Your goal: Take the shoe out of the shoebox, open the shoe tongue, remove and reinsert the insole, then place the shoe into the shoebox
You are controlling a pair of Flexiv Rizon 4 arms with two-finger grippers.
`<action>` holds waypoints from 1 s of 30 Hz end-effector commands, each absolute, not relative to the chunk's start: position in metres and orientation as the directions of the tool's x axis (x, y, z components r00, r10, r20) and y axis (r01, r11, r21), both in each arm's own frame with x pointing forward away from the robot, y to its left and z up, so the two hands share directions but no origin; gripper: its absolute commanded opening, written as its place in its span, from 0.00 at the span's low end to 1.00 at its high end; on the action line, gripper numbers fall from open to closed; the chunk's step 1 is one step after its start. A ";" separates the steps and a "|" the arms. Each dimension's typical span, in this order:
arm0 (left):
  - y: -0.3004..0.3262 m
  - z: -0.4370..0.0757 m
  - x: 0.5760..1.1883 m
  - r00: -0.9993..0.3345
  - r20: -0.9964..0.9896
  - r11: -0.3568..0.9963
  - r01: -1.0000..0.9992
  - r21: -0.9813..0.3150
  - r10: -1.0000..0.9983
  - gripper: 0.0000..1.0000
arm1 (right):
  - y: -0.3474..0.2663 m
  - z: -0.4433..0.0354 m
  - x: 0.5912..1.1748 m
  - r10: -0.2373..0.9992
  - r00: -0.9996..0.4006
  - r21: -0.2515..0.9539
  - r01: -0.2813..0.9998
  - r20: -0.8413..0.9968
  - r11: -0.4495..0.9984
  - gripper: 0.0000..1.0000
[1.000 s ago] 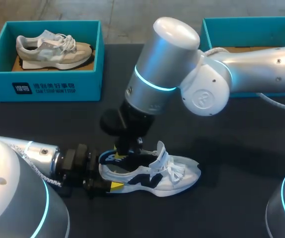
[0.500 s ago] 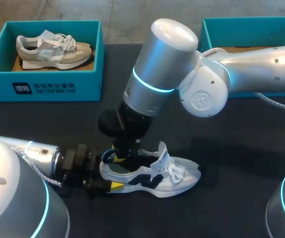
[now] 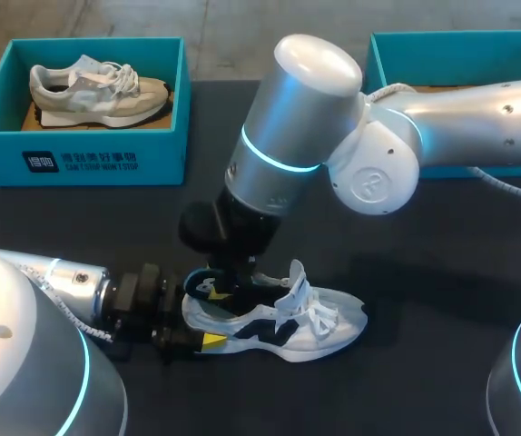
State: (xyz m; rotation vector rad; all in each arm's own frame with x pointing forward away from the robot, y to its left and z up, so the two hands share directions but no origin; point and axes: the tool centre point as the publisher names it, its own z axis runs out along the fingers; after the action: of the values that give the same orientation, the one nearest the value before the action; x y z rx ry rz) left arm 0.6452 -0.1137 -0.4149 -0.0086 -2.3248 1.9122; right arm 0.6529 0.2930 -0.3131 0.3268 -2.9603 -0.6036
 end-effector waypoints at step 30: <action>-0.115 -0.416 0.645 -0.991 0.097 0.197 -0.079 -0.977 0.087 0.00 | 0.270 -0.308 0.670 -0.222 -0.970 0.482 -0.149 0.098 0.863 0.49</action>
State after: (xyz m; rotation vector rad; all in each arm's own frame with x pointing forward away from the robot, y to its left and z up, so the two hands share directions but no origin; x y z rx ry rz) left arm 0.6452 -0.1137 -0.4149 -0.0085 -2.3250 1.9122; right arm 0.6653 0.2748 -0.3066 0.2776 -2.9096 -0.6954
